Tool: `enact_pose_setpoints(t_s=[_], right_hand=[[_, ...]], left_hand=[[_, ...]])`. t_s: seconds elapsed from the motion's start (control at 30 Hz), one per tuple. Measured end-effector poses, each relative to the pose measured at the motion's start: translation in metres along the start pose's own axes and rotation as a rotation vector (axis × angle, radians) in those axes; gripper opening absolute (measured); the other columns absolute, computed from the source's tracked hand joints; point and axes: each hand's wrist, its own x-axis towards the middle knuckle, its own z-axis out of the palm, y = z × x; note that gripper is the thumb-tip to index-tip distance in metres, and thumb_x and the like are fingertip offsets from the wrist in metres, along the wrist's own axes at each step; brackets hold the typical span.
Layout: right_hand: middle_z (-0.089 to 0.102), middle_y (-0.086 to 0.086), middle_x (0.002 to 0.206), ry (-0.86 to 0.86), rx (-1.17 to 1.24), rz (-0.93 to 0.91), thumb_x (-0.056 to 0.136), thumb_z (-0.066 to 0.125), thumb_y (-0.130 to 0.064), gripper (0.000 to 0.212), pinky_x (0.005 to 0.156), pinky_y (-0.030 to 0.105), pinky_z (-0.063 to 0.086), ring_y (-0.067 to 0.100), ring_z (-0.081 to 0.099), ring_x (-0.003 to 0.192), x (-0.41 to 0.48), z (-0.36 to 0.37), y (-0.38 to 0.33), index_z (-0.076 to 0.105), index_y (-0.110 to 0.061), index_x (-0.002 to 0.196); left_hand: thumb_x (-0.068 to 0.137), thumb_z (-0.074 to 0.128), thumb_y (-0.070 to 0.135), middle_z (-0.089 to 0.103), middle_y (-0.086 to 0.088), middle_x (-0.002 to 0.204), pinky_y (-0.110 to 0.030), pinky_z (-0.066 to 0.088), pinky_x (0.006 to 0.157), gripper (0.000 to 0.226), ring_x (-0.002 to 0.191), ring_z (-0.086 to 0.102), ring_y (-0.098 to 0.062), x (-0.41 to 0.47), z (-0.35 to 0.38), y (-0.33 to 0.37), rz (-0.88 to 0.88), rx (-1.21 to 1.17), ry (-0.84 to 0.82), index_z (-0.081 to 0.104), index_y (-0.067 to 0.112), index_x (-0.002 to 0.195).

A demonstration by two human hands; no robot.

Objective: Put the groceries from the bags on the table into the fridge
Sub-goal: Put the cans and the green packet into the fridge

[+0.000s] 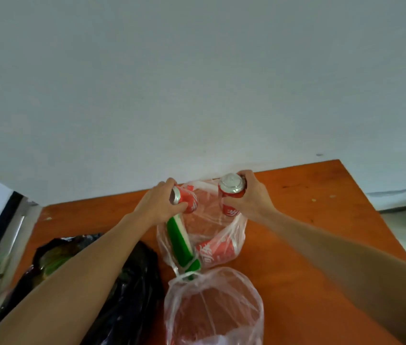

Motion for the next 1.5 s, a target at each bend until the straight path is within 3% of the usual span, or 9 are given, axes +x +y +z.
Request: enact_pose_setpoints(t_s=[0.2,0.4,0.7,0.87,1.0,1.17,1.4,1.5], right_hand=[[0.062,-0.004,0.11,0.198,-0.162,-0.002,0.06,0.089,-0.039,0.077,0.084,0.031,0.052,0.016,0.06,0.1,-0.089,-0.037,-0.01,0.046,-0.022,0.121],[0.061,-0.001,0.12,0.304,-0.335,0.101,0.064,0.087,-0.043,0.083,0.085,0.023,0.051,0.015,0.059,0.106,-0.227,-0.079,0.007,0.041,-0.021,0.13],[0.06,-0.004,0.104,0.683,-0.319,0.349,0.063,0.085,-0.043,0.075,0.076,0.026,0.051,0.016,0.059,0.091,-0.454,-0.182,0.049,0.044,-0.021,0.122],[0.065,-0.006,0.092,0.928,-0.289,0.511,0.058,0.079,-0.05,0.064,0.07,0.028,0.051,0.017,0.063,0.081,-0.614,-0.237,0.092,0.046,-0.029,0.109],[0.066,-0.007,0.097,1.03,-0.301,0.633,0.059,0.078,-0.052,0.065,0.076,0.035,0.056,0.015,0.063,0.084,-0.759,-0.277,0.128,0.047,-0.03,0.111],[0.067,-0.005,0.098,1.173,-0.343,0.792,0.061,0.082,-0.048,0.063,0.073,0.029,0.05,0.016,0.061,0.082,-0.914,-0.318,0.158,0.049,-0.027,0.11],[0.065,-0.006,0.098,1.367,-0.297,0.897,0.059,0.083,-0.046,0.067,0.075,0.029,0.05,0.016,0.061,0.085,-1.039,-0.373,0.198,0.049,-0.025,0.112],[0.064,-0.006,0.1,1.403,-0.273,0.922,0.058,0.084,-0.043,0.068,0.077,0.027,0.048,0.016,0.061,0.089,-1.073,-0.404,0.222,0.049,-0.025,0.113]], left_hand=[[0.082,0.06,0.052,0.055,-0.003,0.115,-0.04,0.052,0.081,0.052,0.092,0.057,-0.023,-0.051,-0.022,0.04,0.22,0.07,0.023,0.041,0.022,0.12],[0.077,0.058,0.06,0.059,0.0,0.119,-0.035,0.055,0.082,0.061,0.094,0.06,-0.02,-0.115,-0.005,0.111,0.525,0.144,0.002,0.041,0.026,0.125],[0.075,0.06,0.061,0.058,0.004,0.105,-0.031,0.057,0.077,0.055,0.087,0.059,-0.015,-0.227,0.046,0.3,1.028,0.196,-0.084,0.045,0.027,0.116],[0.075,0.064,0.055,0.058,0.0,0.09,-0.034,0.05,0.067,0.044,0.076,0.058,-0.021,-0.331,0.1,0.425,1.257,0.183,-0.175,0.047,0.022,0.099],[0.075,0.065,0.053,0.061,-0.001,0.099,-0.033,0.047,0.069,0.044,0.082,0.057,-0.02,-0.44,0.166,0.52,1.402,0.162,-0.247,0.048,0.024,0.103],[0.078,0.064,0.052,0.059,-0.002,0.111,-0.026,0.037,0.069,0.052,0.085,0.051,-0.016,-0.567,0.227,0.612,1.557,0.177,-0.332,0.046,0.022,0.118],[0.079,0.064,0.053,0.059,-0.001,0.11,-0.022,0.035,0.068,0.055,0.084,0.05,-0.015,-0.667,0.271,0.731,1.71,0.174,-0.392,0.046,0.021,0.12],[0.077,0.065,0.051,0.055,0.003,0.103,-0.023,0.037,0.068,0.049,0.085,0.051,-0.016,-0.69,0.293,0.784,1.737,0.155,-0.419,0.045,0.023,0.112]])
